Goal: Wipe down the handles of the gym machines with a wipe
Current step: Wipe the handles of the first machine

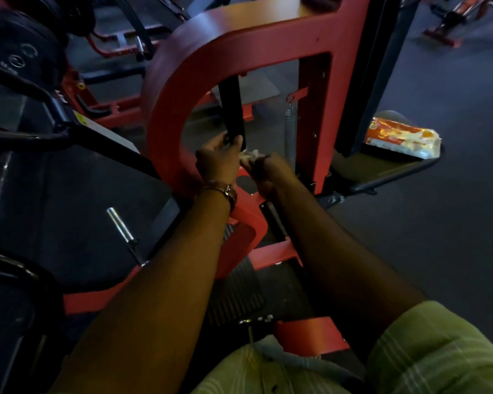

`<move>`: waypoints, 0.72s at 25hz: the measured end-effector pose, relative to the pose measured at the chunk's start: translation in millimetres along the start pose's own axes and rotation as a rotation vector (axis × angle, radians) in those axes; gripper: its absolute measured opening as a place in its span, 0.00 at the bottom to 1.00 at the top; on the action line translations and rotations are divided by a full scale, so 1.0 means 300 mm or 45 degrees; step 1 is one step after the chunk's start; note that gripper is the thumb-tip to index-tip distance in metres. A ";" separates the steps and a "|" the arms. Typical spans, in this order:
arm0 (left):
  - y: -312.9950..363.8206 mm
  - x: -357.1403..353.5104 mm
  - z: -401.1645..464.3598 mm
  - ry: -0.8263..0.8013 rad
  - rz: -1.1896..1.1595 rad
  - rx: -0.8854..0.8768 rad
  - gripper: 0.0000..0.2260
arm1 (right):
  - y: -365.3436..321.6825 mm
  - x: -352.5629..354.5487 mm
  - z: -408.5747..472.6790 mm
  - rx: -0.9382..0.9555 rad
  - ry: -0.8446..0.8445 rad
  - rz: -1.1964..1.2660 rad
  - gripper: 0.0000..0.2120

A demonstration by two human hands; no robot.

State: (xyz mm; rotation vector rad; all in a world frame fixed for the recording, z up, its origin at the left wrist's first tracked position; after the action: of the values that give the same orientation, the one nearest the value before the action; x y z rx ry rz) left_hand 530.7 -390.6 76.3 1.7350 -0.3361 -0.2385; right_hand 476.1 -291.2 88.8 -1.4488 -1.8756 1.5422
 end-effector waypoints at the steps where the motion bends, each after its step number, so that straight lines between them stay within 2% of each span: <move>1: -0.011 0.005 -0.044 -0.010 -0.044 0.062 0.13 | 0.001 0.020 -0.026 0.046 -0.003 0.068 0.16; 3: -0.045 0.006 -0.152 -0.078 -0.201 0.205 0.05 | -0.010 0.072 -0.082 0.111 -0.023 0.381 0.11; 5: -0.067 -0.017 -0.277 -0.311 -0.333 0.405 0.07 | -0.021 0.146 -0.149 0.138 -0.051 0.504 0.06; 7: -0.076 -0.061 -0.399 -0.627 -0.381 0.508 0.11 | -0.033 0.236 -0.239 0.255 -0.026 0.376 0.07; 9: -0.083 -0.120 -0.510 -0.844 -0.370 0.492 0.09 | -0.036 0.356 -0.333 0.414 0.083 0.258 0.09; 14: -0.133 -0.318 -0.761 -1.119 -0.222 0.469 0.02 | -0.042 0.727 -0.550 0.599 0.589 0.065 0.06; 18: -0.195 -0.510 -0.985 -1.277 -0.149 0.565 0.05 | -0.080 1.015 -0.678 0.633 0.729 0.012 0.06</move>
State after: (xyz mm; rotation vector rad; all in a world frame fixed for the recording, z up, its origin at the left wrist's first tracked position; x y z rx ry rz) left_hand 493.8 -54.8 70.6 1.9534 -1.0722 -1.2036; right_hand 483.2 75.6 81.1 -1.4495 -1.0687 1.2829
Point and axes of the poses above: each hand's wrist, its own z-axis towards the middle knuckle, its own x-axis out of the back of the hand, y = z × x, the point moved 2 cm from there along z, towards the middle knuckle, and after that the axes turned 8 degrees about x, right-handed, at the moved point
